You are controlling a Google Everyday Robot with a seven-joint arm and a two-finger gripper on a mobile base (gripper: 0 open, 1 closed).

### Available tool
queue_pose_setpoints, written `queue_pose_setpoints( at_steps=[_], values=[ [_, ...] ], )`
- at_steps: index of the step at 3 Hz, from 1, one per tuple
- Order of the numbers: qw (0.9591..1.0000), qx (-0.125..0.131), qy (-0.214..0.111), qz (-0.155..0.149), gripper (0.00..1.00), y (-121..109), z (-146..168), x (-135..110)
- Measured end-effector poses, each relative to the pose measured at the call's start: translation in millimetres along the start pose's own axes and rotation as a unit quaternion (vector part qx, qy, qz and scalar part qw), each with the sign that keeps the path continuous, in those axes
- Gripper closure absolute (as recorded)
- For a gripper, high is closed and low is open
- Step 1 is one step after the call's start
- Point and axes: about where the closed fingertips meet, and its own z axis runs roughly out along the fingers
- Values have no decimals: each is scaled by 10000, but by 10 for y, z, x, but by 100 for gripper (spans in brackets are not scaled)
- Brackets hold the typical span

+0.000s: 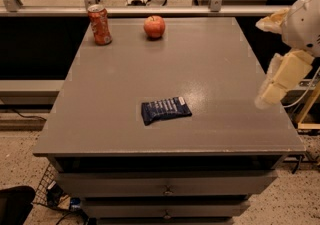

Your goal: Move rxbar blueberry near apple

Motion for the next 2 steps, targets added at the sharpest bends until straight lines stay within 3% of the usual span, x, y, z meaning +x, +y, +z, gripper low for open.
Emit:
queue_pose_setpoints(
  at_steps=[1,2],
  values=[
    [9961,-157,-864,-31,0,-112,233,-182],
    [9863,-365,-1612,-11,0,-148,439,-445]
  ],
)
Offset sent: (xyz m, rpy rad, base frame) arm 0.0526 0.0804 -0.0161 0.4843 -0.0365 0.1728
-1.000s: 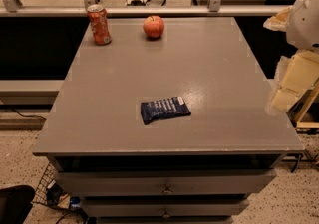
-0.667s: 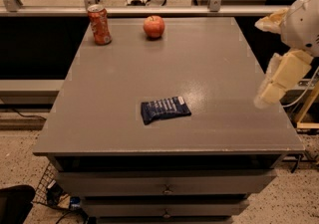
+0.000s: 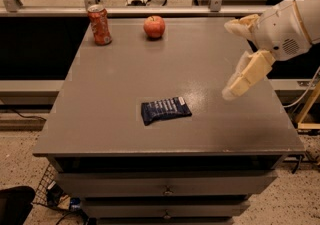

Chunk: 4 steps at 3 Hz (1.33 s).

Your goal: Move rxbar blueberry near apple

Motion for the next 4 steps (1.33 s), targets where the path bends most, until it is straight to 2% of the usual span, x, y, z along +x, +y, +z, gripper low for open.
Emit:
queue_pose_setpoints(
  at_steps=[1,2,3,4],
  values=[
    [9993,-79,-376,9,0,89,216,-168],
    [9976,18,-687,-16,0,563,831,-342],
    [9976,11,-688,-23,0,565,828,-348],
    [9968,-191,-776,-95,0,482,944,-288]
  ],
)
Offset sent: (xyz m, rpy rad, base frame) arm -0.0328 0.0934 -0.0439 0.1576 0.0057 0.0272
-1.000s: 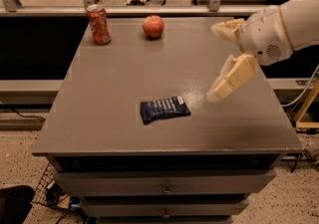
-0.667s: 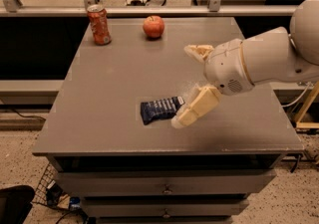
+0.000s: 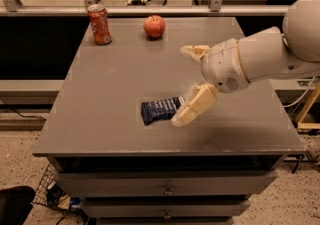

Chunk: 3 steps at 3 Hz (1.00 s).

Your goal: Move rxbar blueberry near apple

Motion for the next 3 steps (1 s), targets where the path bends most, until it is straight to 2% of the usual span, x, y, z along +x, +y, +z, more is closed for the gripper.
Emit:
queue_pose_setpoints(
  at_steps=[2,3],
  values=[
    [9983,-488,-293,125,0,-153,257,321],
    [9973,-656,-287,174,0,-130,411,410]
  ],
)
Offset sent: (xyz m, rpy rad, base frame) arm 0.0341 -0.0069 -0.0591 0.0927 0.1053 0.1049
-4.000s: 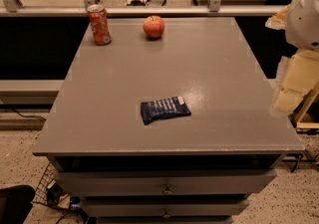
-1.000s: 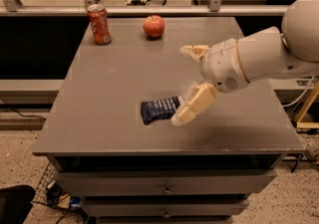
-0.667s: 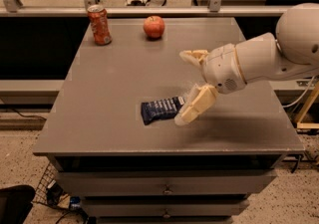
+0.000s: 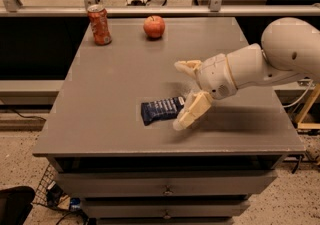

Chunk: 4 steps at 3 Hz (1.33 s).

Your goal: Move rxbar blueberry near apple

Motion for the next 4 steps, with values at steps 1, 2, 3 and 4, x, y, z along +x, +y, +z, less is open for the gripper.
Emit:
queue_pose_setpoints(
  at_steps=[1,2,3,4],
  values=[
    [9999,-156,-56,48,0,26,222,94],
    [9995,-227,-221,93,19,102,393,189],
    [9992,-223,-304,116,42,152,441,213],
    [9992,-224,-304,116,64,147,411,165]
  ],
)
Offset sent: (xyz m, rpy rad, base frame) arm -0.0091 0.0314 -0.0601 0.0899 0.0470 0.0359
